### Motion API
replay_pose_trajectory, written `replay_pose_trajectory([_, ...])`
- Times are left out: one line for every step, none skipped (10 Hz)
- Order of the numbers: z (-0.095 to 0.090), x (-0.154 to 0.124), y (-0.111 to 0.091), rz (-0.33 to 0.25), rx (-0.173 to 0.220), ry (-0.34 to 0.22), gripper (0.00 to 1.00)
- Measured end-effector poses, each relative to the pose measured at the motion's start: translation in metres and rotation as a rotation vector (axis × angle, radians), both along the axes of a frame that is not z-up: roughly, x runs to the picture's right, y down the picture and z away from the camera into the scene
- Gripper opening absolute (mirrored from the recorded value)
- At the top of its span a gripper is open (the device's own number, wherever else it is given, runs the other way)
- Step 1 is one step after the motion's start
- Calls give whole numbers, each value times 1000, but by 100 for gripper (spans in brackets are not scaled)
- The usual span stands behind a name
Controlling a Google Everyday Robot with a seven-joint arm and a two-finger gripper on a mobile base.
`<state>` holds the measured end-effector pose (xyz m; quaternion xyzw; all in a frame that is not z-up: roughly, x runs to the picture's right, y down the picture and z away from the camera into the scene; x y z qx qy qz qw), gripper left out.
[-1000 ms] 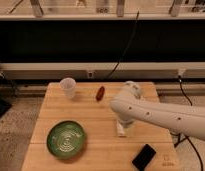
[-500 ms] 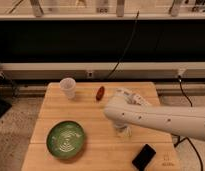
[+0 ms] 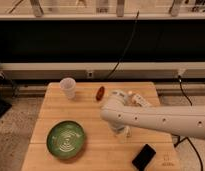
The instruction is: Push the ceramic bowl across the table
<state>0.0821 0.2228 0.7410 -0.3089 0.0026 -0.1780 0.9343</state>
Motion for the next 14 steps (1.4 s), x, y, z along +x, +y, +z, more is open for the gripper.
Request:
replay_pose_trajectory([2, -13, 3, -8, -6, -9, 80])
replay_pose_trajectory([4, -21, 5, -17, -9, -15, 80])
replay_pose_trajectory([5, -22, 6, -21, -11, -16, 80])
replay_pose_trajectory([5, -23, 7, -26, -13, -19, 80])
replay_pose_trajectory([6, -22, 8, -33, -18, -23, 80])
replay_pose_trajectory([8, -24, 10, -40, -22, -28, 80])
replay_pose_trajectory([9, -28, 11, -48, -28, -37, 77])
replay_pose_trajectory([11, -31, 14, -57, -34, -46, 68])
replay_pose_trajectory([13, -33, 16, -66, -40, -54, 58])
replay_pose_trajectory([14, -34, 18, -75, -48, -62, 50])
replay_pose_trajectory([16, -36, 21, -86, -56, -72, 41])
replay_pose_trajectory([17, -37, 20, -89, -58, -74, 32])
replay_pose_trajectory([17, -39, 22, -94, -66, -81, 22])
replay_pose_trajectory([19, -40, 24, -105, -72, -88, 14])
